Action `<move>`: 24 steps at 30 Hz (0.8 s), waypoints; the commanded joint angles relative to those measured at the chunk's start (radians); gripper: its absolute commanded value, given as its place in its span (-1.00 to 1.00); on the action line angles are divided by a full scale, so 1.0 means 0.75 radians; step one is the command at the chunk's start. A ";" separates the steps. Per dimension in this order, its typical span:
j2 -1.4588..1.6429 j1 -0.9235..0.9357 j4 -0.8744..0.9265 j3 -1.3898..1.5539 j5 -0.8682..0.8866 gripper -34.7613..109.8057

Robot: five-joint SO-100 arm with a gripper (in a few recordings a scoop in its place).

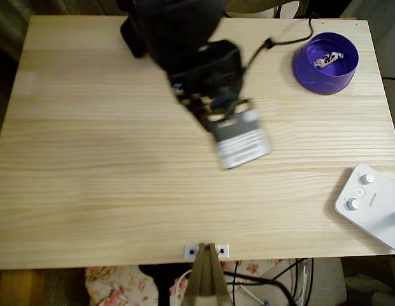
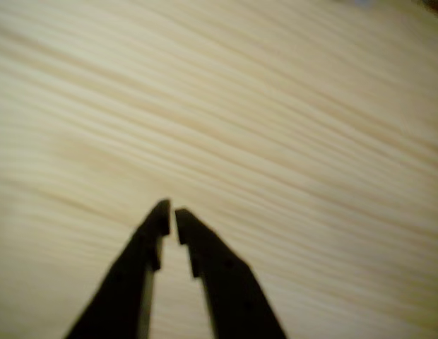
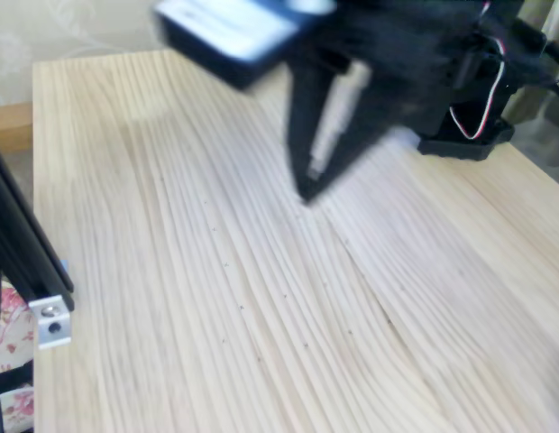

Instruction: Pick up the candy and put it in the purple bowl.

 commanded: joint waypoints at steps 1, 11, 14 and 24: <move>0.151 0.188 0.002 0.051 0.025 -0.54; 0.407 0.470 -0.110 0.409 -0.002 -0.54; 0.501 0.526 -0.135 0.520 -0.029 -0.54; 0.873 0.644 -0.108 0.820 -0.145 -0.54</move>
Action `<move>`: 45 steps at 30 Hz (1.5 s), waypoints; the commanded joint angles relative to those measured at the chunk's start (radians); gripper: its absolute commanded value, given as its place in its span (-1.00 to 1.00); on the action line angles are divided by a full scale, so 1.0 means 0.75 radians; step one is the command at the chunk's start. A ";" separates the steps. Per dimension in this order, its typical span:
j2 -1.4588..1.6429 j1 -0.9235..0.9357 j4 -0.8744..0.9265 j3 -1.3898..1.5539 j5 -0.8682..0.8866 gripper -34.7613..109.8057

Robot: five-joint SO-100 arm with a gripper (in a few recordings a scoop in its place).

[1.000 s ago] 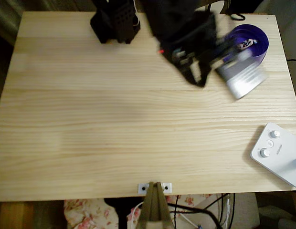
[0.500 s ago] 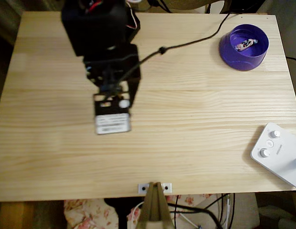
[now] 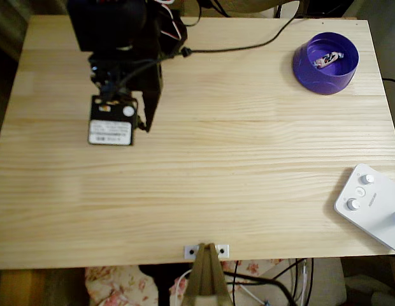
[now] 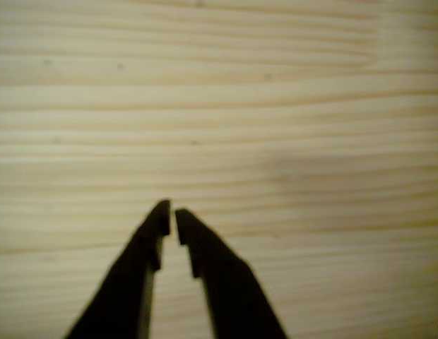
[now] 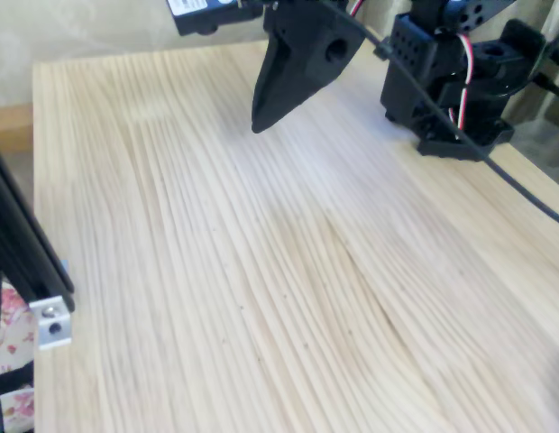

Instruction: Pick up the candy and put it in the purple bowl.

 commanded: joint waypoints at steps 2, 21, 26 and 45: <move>0.217 0.055 0.049 0.067 -0.012 -0.54; 0.769 0.031 0.323 0.344 0.016 -0.53; 0.769 0.029 0.323 0.344 0.014 -0.53; 0.769 0.029 0.323 0.344 0.014 -0.53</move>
